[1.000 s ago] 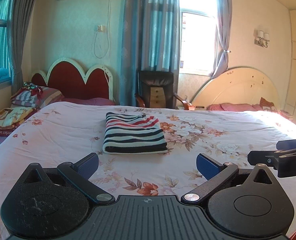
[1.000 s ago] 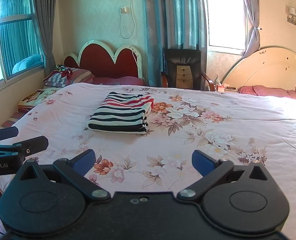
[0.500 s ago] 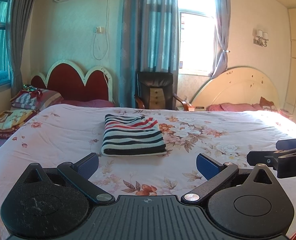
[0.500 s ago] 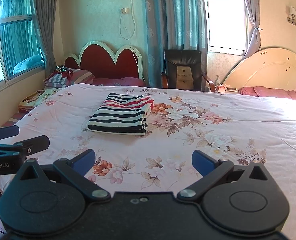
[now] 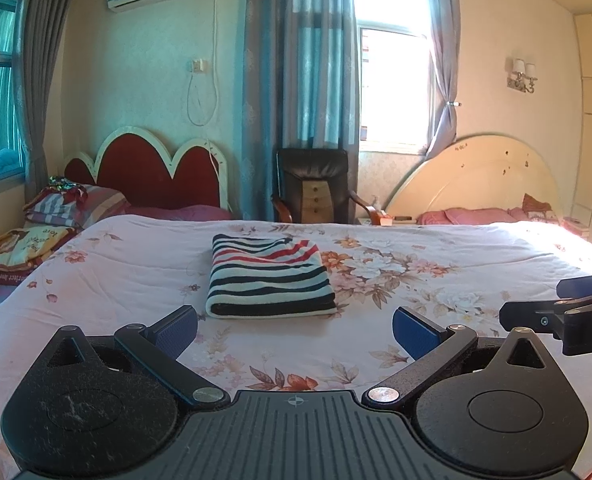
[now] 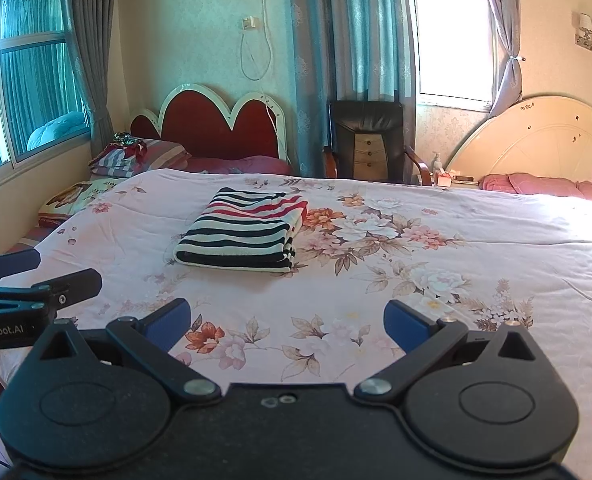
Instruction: Fold small clothes
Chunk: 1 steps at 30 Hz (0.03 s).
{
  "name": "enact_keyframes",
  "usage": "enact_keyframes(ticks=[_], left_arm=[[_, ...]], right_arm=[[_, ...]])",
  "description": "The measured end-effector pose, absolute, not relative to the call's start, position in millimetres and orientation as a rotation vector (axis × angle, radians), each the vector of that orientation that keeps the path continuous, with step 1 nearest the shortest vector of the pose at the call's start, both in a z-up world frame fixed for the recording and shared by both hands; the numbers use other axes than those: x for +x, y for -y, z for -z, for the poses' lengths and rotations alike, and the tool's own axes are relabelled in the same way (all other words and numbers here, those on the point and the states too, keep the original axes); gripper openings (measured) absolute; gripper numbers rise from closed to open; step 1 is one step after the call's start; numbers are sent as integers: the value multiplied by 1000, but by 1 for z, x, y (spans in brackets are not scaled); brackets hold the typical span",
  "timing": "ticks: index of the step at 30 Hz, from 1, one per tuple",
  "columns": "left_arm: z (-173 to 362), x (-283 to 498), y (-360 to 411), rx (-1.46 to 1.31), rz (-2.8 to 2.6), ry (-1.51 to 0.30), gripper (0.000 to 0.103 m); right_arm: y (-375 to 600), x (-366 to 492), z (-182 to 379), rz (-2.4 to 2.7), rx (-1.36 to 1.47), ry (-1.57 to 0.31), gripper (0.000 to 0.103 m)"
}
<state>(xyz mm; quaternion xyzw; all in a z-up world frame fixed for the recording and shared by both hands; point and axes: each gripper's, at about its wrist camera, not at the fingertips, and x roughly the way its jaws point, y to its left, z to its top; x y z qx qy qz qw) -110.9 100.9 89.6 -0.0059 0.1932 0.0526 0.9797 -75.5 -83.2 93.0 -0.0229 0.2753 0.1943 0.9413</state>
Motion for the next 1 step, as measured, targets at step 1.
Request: enact_keyframes(ticks=[1], left_arm=[[-90,-111,-101,-16,-107,-392,103]], right_arm=[[83,-75,-93,-399,-47,-561,102]])
